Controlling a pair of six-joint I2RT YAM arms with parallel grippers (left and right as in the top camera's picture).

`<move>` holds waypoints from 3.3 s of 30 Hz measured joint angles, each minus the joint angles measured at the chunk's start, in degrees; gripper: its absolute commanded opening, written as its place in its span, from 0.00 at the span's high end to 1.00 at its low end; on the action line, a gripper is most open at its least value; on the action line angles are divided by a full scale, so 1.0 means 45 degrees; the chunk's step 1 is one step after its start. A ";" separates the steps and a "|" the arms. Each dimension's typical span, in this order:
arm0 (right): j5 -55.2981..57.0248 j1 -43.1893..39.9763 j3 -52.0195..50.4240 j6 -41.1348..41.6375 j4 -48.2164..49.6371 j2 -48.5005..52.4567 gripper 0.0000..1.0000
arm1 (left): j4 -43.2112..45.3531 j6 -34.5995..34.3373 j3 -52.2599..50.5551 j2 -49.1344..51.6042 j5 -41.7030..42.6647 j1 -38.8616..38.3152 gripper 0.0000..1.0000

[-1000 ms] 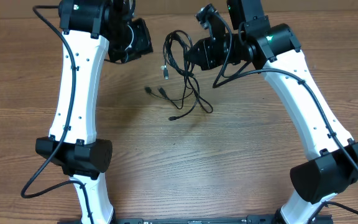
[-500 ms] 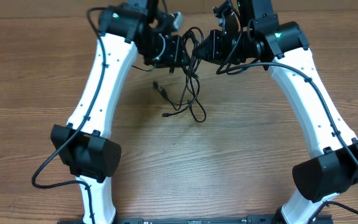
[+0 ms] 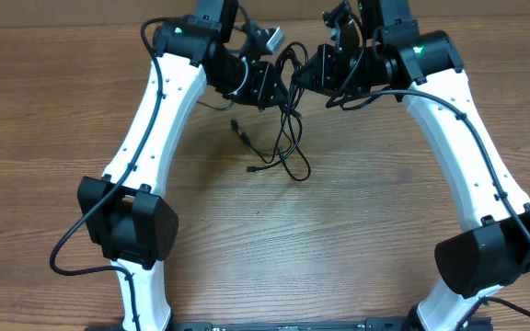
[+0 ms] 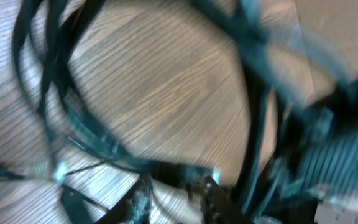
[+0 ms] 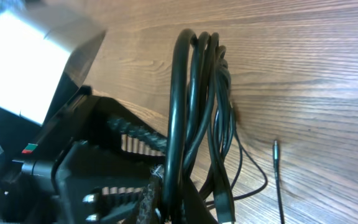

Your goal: Untangle cables

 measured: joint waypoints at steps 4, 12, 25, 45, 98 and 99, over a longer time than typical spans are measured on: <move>-0.0087 -0.0583 -0.0005 0.0525 0.0219 0.0000 0.96 | -0.0549 0.1049 -0.0010 0.0000 0.0607 0.0695 0.64; -0.0811 -0.1132 -0.0005 0.1404 0.0675 0.0000 0.96 | -0.0806 0.2701 -0.0010 0.0000 0.2006 0.1137 0.62; -0.1001 -0.1122 -0.0005 0.1530 0.0612 0.0000 0.96 | 0.0840 0.2380 -0.0019 0.0000 0.1418 -0.0583 0.60; -0.1001 -0.1127 -0.0005 0.1530 0.0500 0.0000 0.96 | 0.1744 0.0525 -0.0627 0.0000 -0.1035 -0.1598 0.77; 0.0384 0.0078 0.0049 -0.3220 -0.1025 0.0000 0.96 | -0.0272 -0.1093 -0.1899 -0.3691 -0.4056 -0.0520 0.96; 0.0287 0.0180 0.0078 -0.3215 -0.1039 -0.0005 0.96 | -0.0248 -0.1122 -0.1904 -0.3604 -0.4056 -0.0627 0.96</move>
